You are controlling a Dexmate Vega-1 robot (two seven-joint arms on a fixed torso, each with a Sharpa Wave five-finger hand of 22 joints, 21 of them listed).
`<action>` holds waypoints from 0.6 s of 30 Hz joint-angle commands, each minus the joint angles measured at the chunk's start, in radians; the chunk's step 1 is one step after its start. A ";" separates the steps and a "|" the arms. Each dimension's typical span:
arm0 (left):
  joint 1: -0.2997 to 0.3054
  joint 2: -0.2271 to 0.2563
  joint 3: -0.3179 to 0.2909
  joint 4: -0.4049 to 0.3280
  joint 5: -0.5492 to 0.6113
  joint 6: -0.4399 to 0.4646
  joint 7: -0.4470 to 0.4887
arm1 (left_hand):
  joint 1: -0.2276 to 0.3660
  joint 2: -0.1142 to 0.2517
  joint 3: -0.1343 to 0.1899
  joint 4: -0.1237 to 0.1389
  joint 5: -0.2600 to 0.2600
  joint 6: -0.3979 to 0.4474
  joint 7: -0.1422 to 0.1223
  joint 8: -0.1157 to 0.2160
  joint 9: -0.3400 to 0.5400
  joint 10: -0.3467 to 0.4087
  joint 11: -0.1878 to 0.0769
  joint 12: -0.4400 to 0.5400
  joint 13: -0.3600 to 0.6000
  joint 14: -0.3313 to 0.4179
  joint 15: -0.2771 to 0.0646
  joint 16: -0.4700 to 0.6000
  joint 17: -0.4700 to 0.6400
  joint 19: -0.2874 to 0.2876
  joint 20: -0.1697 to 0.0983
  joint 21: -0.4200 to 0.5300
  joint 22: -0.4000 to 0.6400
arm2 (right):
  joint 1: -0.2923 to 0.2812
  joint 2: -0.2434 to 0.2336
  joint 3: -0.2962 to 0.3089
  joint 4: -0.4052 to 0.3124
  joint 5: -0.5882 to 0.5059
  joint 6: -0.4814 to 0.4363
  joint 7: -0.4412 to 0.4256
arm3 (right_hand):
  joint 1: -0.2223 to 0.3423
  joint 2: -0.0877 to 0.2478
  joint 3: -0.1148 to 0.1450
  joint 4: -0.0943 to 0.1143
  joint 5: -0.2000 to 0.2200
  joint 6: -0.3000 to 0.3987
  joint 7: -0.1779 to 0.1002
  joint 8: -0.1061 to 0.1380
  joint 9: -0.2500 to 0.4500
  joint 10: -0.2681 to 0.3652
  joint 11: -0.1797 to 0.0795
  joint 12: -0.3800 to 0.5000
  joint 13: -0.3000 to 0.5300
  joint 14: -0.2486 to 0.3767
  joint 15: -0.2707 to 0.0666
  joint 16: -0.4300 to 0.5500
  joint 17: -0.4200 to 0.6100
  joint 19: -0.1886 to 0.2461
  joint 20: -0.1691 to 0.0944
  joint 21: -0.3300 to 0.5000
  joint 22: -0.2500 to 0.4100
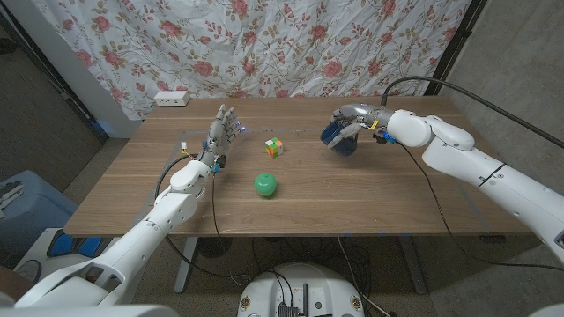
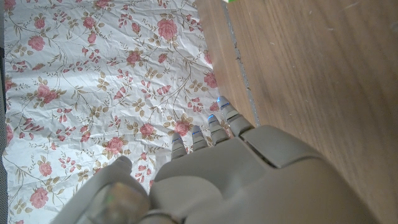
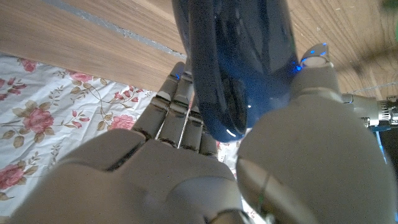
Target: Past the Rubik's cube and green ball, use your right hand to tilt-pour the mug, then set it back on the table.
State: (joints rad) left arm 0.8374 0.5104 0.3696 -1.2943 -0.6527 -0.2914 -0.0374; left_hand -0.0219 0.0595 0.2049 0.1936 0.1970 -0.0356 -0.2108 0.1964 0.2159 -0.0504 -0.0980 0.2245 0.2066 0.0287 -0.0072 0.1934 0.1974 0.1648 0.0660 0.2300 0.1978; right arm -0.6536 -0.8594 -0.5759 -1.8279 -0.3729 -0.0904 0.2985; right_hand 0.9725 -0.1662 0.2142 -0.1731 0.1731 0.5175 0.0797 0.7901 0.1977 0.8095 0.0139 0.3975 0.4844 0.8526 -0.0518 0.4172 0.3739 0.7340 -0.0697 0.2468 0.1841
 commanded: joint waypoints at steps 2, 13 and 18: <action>0.000 0.000 0.000 0.000 0.000 0.000 0.000 | -0.003 0.118 0.006 0.001 0.005 -0.002 -0.007 0.006 0.003 -0.006 -0.001 0.003 0.005 0.008 -0.005 0.005 0.005 0.009 0.000 0.006 0.003 | -0.077 0.013 0.027 0.050 0.127 0.055 -0.171 | 0.202 0.257 0.019 0.019 0.008 0.241 -0.246 0.021 0.005 0.203 -0.213 -0.007 0.005 0.045 -0.188 -0.005 0.006 -0.004 -0.112 -0.002 0.001; 0.001 -0.001 0.000 -0.002 0.001 0.000 0.005 | -0.003 0.118 0.006 0.001 0.004 -0.001 -0.007 0.007 0.003 -0.003 -0.006 0.004 0.005 0.008 -0.003 0.005 0.005 0.009 0.000 0.006 0.003 | -0.118 0.054 0.034 0.115 0.197 0.131 -0.290 | 0.190 0.257 0.011 0.024 0.008 0.242 -0.245 0.020 0.005 0.201 -0.213 -0.011 0.011 0.041 -0.185 -0.008 0.012 -0.007 -0.108 -0.003 0.001; 0.001 -0.001 0.000 -0.001 0.001 0.000 0.004 | -0.003 0.118 0.006 0.001 0.004 -0.002 -0.006 0.006 0.003 -0.004 -0.006 0.004 0.005 0.008 -0.004 0.005 0.005 0.009 0.000 0.006 0.003 | -0.125 0.072 0.028 0.147 0.215 0.173 -0.326 | 0.194 0.257 0.012 0.020 0.009 0.245 -0.245 0.021 0.006 0.198 -0.213 -0.015 0.012 0.038 -0.187 -0.011 0.015 -0.011 -0.107 -0.005 0.001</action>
State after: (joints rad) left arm 0.8374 0.5098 0.3697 -1.2948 -0.6517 -0.2917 -0.0345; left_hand -0.0219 0.0595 0.2049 0.1936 0.1970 -0.0356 -0.2108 0.1964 0.2159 -0.0504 -0.0980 0.2245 0.2066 0.0287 -0.0072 0.1934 0.1974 0.1648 0.0660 0.2299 0.1977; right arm -0.7490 -0.8209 -0.5464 -1.7400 -0.2132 0.0079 0.0685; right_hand 0.9725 -0.1662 0.2101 -0.1690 0.1779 0.5175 0.0797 0.7965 0.1979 0.8144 -0.0022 0.3821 0.4940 0.8488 -0.0558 0.4091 0.3831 0.7301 -0.0732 0.2459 0.1840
